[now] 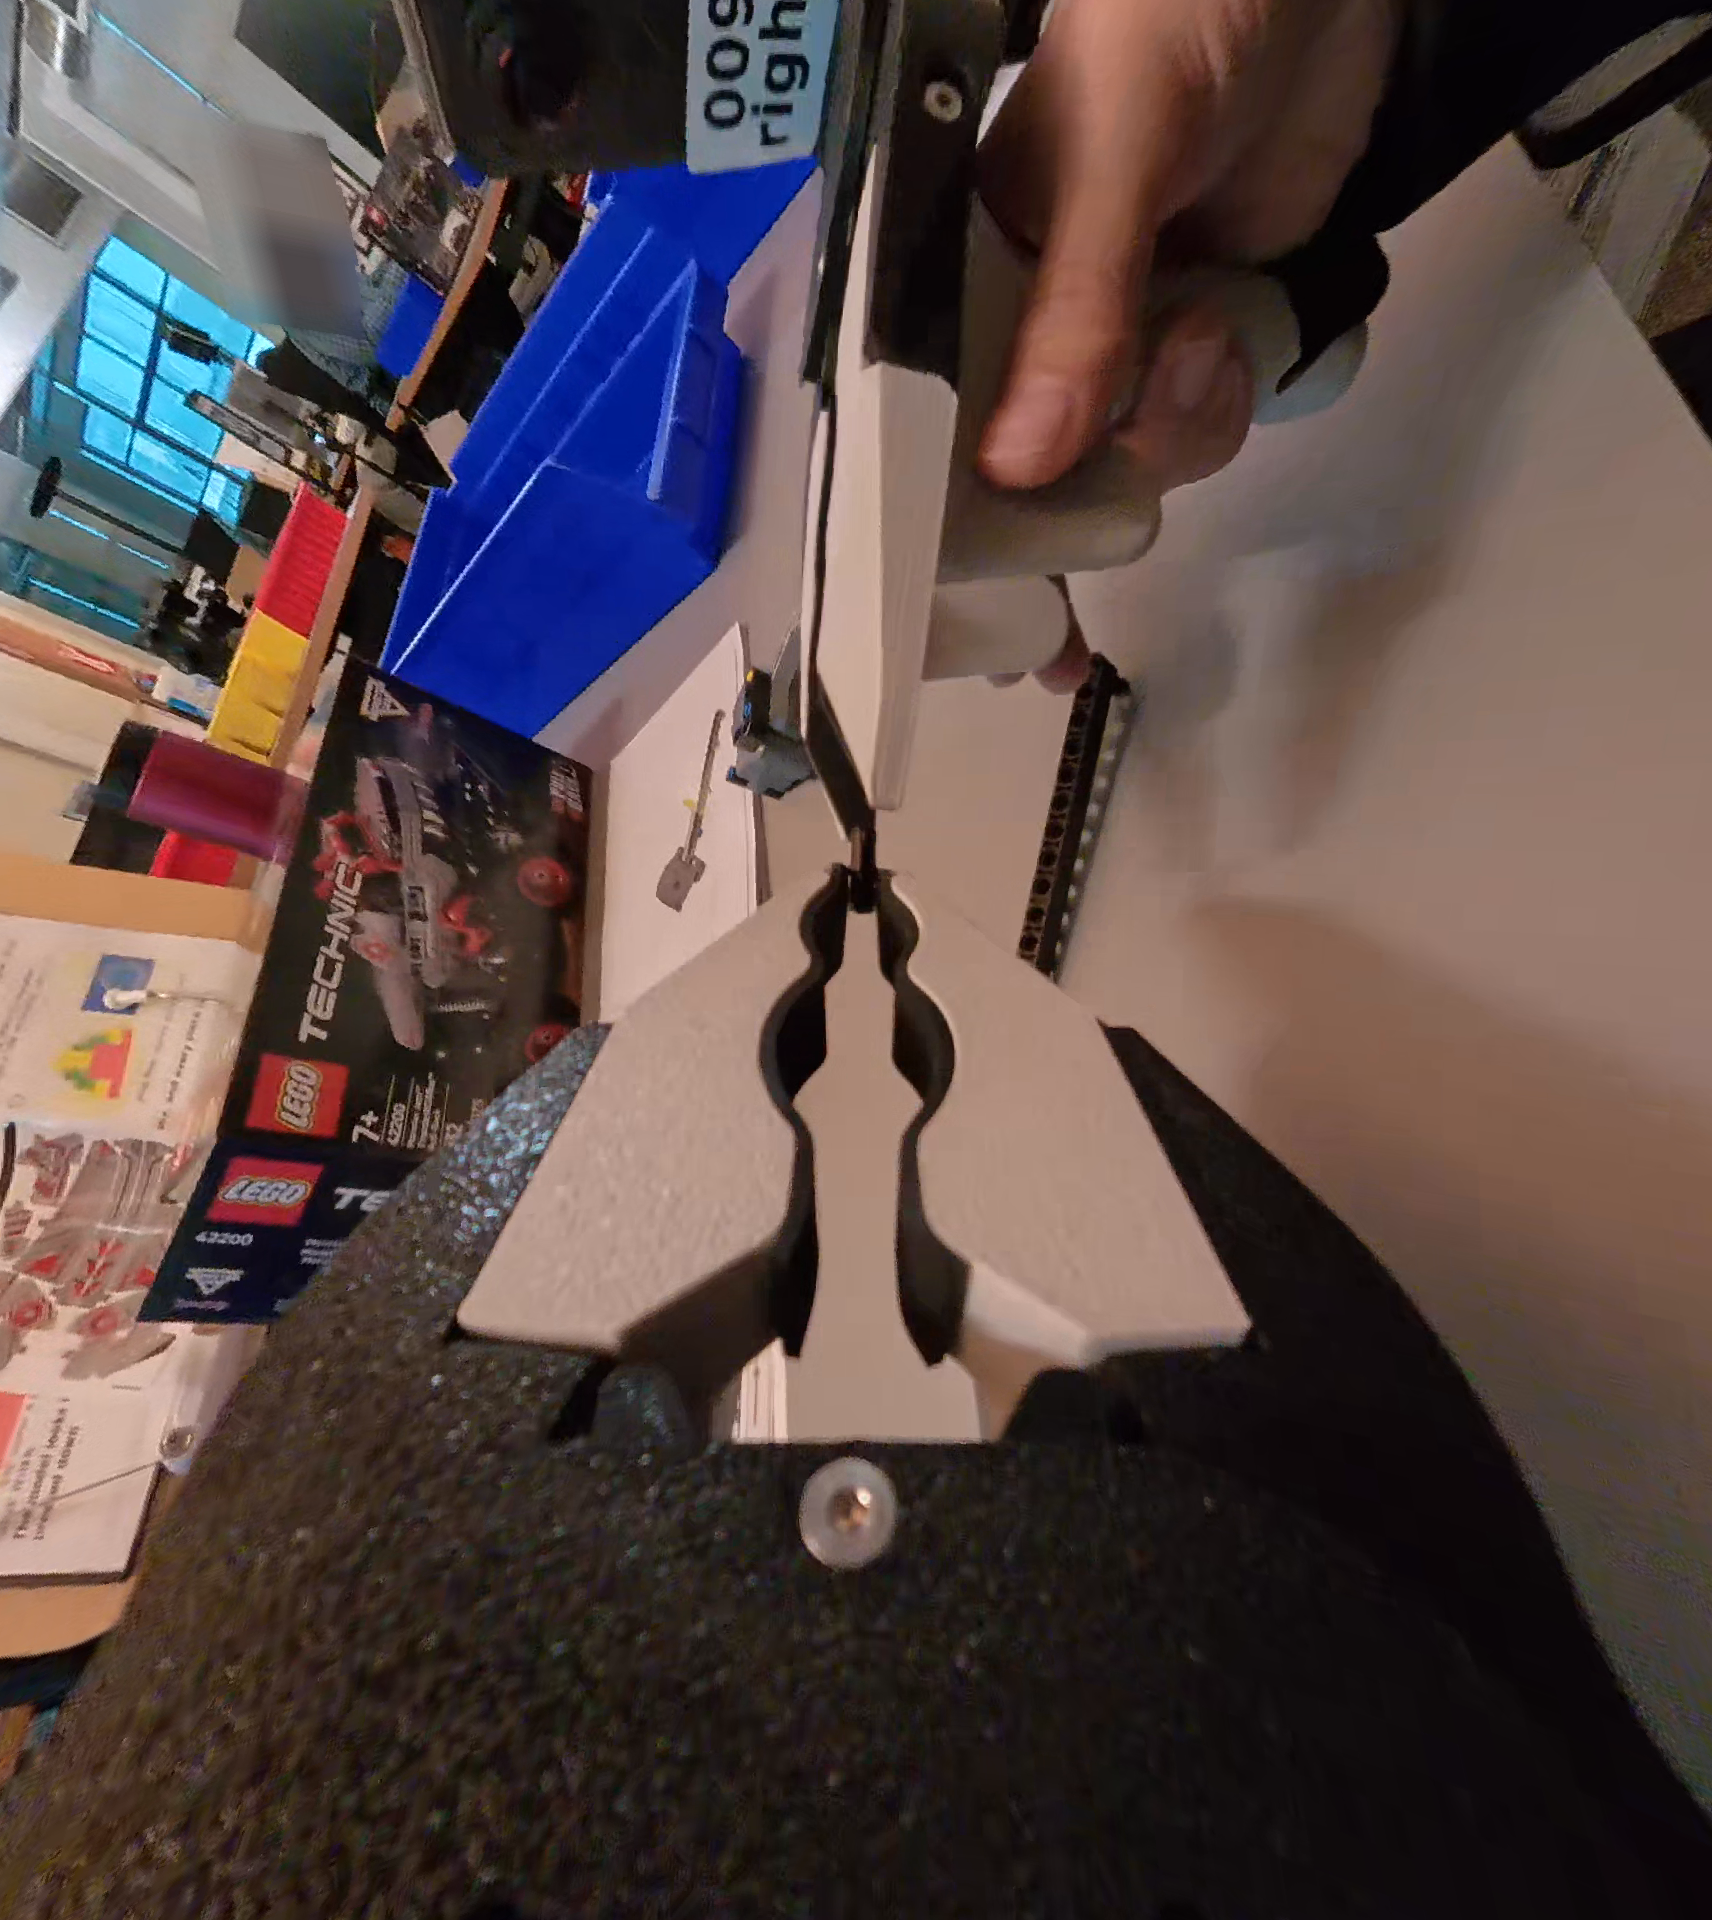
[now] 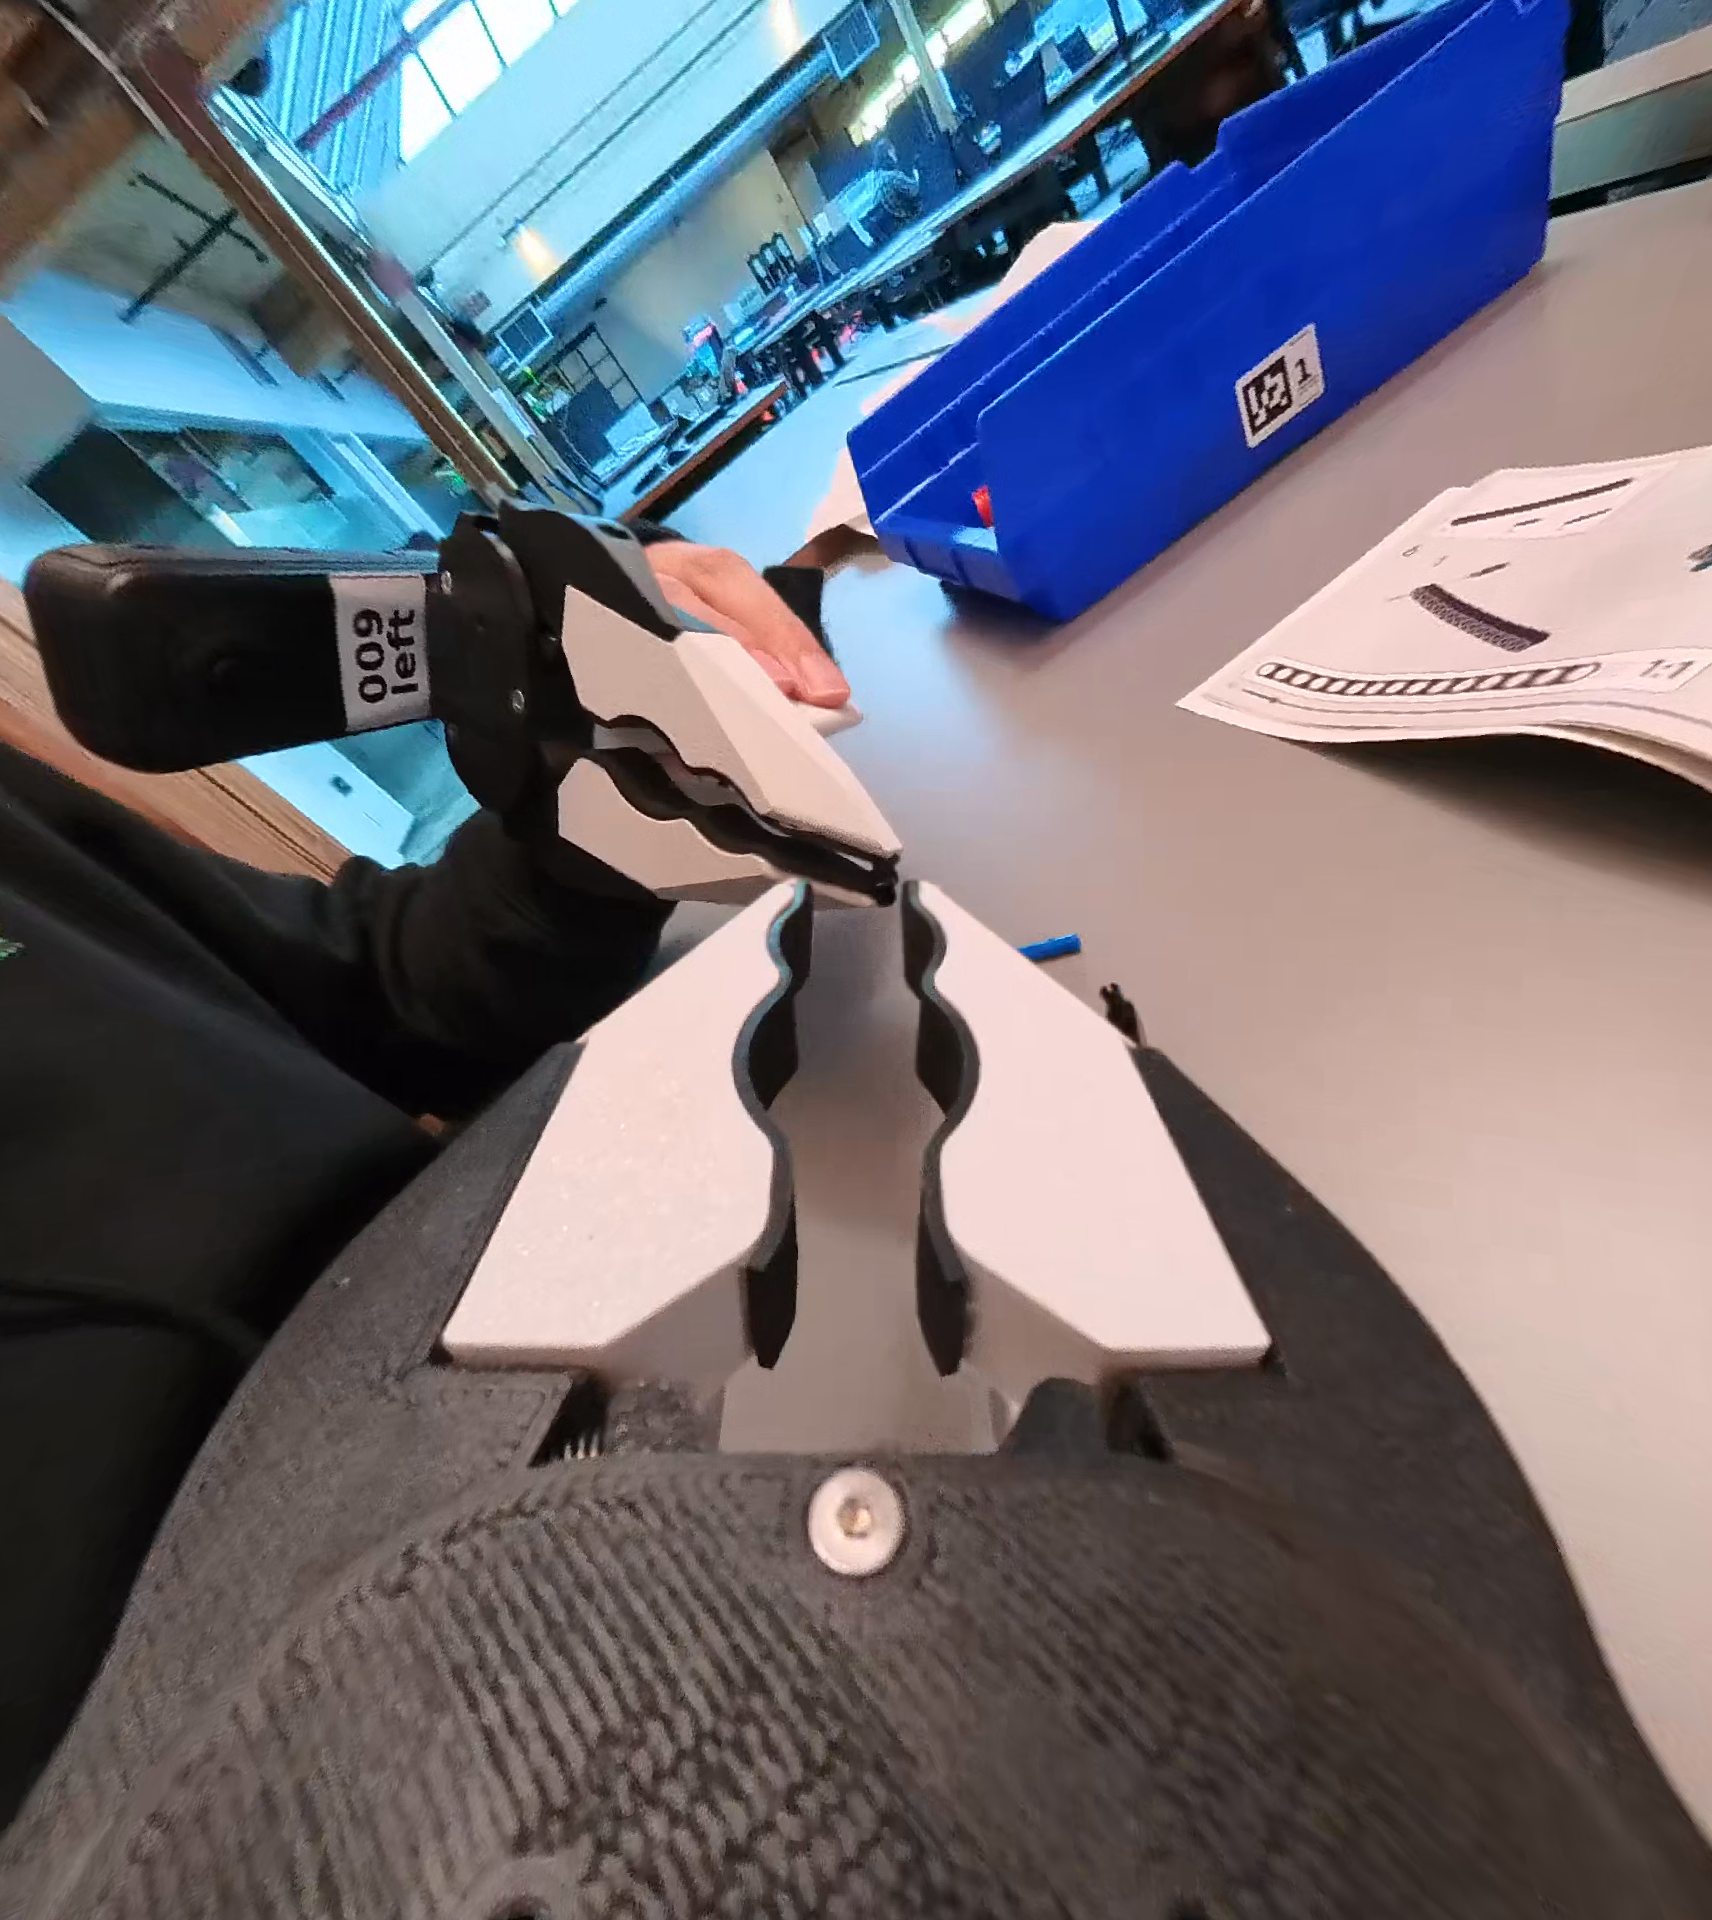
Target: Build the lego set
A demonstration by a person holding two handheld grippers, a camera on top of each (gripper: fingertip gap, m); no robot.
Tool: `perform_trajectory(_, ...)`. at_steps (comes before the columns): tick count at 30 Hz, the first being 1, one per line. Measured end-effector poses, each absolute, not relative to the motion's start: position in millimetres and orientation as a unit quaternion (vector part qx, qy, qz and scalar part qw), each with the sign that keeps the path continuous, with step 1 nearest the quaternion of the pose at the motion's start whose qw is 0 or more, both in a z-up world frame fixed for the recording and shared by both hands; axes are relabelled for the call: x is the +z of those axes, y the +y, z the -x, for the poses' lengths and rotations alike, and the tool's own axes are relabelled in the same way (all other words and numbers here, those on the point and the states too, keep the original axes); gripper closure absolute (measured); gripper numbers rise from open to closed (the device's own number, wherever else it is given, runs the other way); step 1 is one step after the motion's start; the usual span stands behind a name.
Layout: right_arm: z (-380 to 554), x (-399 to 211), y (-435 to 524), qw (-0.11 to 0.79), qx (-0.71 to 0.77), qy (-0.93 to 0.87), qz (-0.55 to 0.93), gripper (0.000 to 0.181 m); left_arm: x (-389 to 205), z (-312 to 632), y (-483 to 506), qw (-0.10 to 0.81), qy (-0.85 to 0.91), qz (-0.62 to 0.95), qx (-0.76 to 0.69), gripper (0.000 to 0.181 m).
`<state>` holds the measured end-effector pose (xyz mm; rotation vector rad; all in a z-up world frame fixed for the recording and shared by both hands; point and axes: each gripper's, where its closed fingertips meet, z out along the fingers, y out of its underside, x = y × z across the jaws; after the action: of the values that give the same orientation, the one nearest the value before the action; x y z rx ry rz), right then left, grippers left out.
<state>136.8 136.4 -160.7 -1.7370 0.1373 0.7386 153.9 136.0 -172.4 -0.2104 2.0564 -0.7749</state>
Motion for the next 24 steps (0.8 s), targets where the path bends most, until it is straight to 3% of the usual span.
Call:
perform_trajectory(13, -138.1, -153.2, 134.2, 0.604, 0.315, 0.051, 0.730, 0.178, -160.3, -153.3, 126.3, 0.478, 0.821, 0.048, -0.310, 0.178)
perform_trajectory(19, -136.4, -137.7, 121.5, 0.651, 0.342, 0.045, 0.676, 0.178, -145.5, -152.7, 116.9, 0.453, 0.777, 0.095, -0.426, 0.172)
perform_trajectory(24, -133.7, -116.5, 106.0, 0.690, 0.403, 0.025, 0.601, 0.179, -136.4, -146.0, 106.9, 0.361, 0.734, 0.138, -0.558, 0.171)
